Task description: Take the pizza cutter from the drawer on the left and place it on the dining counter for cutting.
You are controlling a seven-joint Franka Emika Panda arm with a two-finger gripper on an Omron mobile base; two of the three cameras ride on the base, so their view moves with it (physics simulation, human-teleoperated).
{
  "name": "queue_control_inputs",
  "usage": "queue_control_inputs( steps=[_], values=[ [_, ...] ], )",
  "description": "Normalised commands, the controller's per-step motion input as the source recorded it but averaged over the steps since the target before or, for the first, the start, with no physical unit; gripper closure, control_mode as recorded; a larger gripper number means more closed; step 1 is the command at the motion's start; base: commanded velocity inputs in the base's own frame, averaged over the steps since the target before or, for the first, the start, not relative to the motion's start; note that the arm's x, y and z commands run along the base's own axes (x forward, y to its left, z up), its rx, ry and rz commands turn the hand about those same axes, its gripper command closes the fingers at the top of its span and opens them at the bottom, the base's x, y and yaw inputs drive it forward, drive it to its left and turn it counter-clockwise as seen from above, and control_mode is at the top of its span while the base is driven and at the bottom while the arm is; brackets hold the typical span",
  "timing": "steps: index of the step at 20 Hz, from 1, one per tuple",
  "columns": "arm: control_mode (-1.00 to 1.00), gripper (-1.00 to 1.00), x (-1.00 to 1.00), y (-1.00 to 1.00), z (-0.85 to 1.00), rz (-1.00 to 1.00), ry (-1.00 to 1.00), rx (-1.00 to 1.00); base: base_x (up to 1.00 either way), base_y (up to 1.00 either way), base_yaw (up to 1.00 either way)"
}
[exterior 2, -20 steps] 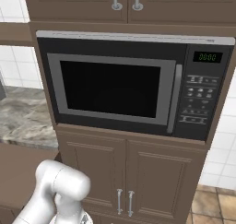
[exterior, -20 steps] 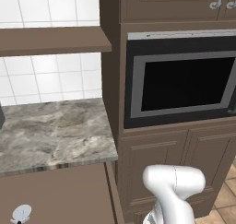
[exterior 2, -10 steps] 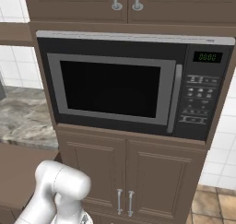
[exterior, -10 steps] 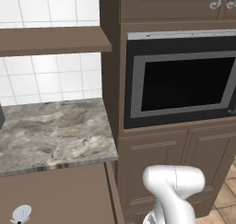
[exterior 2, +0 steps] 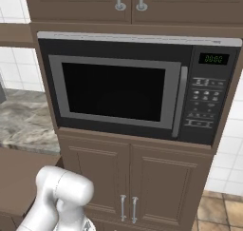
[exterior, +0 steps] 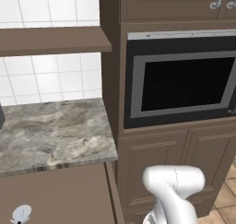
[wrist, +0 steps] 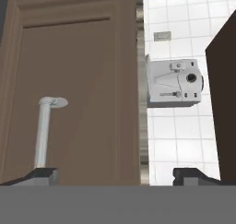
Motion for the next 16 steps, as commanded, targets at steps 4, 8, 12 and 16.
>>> queue_control_inputs(
  steps=[4, 8, 12, 16],
  values=[
    [-1.00, -1.00, -0.14, 0.00, 1.00, -0.07, 0.06, 0.08, 0.00, 0.00, 0.00],
    [-1.00, -1.00, 0.00, -0.09, 1.00, -0.09, 0.00, 0.08, 0.00, 0.00, 0.00],
    [-1.00, -1.00, 0.60, -0.37, 1.00, -0.16, 0.10, 0.13, 0.00, 0.00, 0.00],
    [-1.00, -1.00, 0.97, -0.51, 1.00, -0.18, 0.18, 0.19, 0.00, 0.00, 0.00]
  ],
)
